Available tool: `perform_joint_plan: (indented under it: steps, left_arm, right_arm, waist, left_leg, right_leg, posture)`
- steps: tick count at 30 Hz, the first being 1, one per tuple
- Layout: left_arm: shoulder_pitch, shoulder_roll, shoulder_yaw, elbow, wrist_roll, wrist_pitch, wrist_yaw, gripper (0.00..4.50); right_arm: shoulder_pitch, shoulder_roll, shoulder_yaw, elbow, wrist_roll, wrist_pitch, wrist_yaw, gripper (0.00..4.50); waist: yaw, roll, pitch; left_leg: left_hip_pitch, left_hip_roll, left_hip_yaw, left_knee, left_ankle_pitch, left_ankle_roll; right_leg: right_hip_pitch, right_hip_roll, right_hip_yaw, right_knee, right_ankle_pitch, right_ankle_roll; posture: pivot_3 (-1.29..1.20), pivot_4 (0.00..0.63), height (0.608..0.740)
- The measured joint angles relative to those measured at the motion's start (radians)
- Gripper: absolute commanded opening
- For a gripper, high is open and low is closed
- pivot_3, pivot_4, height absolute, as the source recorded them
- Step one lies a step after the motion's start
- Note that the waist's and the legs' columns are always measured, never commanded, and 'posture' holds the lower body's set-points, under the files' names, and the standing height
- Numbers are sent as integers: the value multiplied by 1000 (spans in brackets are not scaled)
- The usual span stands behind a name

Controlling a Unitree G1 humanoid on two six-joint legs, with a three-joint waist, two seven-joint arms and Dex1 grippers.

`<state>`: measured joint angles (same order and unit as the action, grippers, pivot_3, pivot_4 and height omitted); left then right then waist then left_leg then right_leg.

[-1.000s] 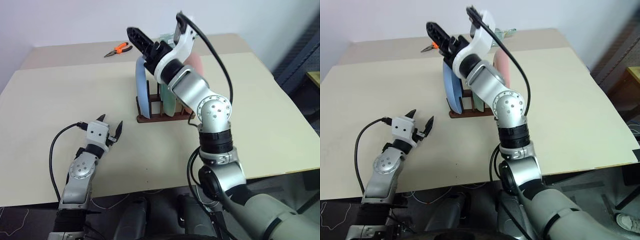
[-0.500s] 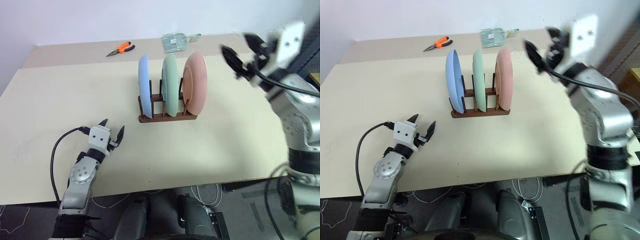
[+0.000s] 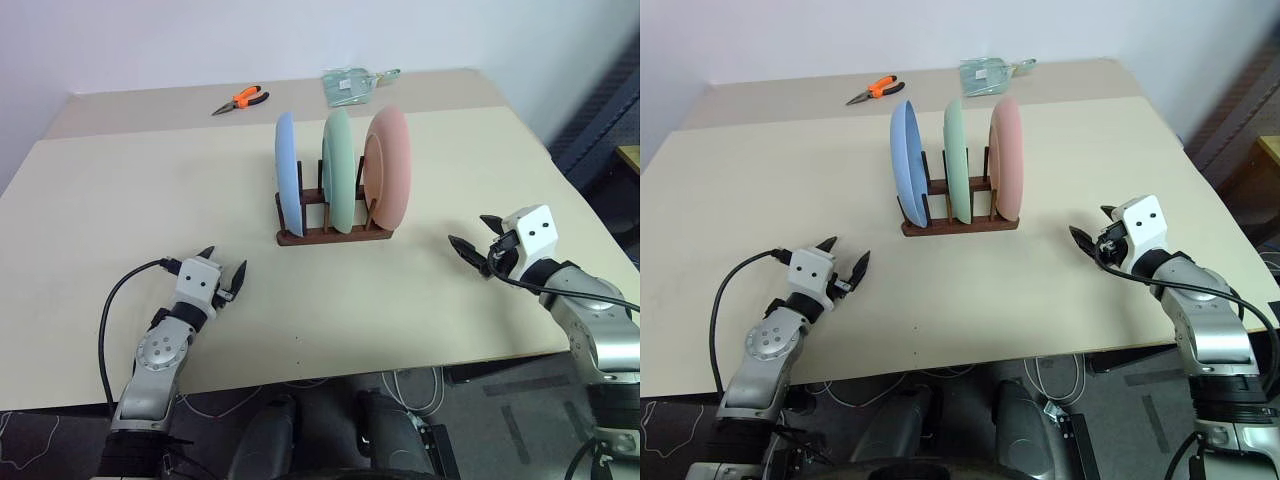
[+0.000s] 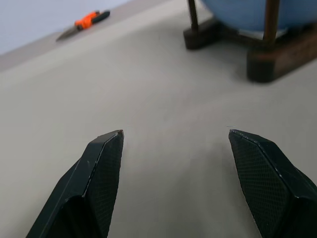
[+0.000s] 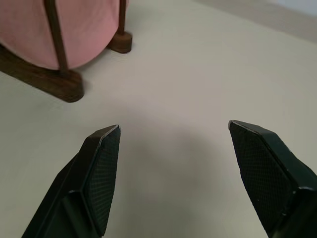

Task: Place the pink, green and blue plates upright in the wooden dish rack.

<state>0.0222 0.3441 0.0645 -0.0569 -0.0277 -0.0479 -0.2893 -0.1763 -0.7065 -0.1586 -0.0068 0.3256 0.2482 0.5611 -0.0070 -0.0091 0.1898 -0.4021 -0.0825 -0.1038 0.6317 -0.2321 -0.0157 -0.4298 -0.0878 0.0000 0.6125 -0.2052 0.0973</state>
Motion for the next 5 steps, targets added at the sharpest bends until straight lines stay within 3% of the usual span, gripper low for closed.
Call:
perform_joint_plan:
  steps: [5]
  left_arm:
    - [46,7,10,-47,-1,19,10,3490]
  right_arm:
    - [-37,41,22,46,-31,-47,19,3543]
  waist:
    - [-1,0,0]
  left_leg:
    - [0,0,0,0,0,0]
  right_leg:
    - [0,0,0,0,0,-1]
  posture:
    - [0,150,739]
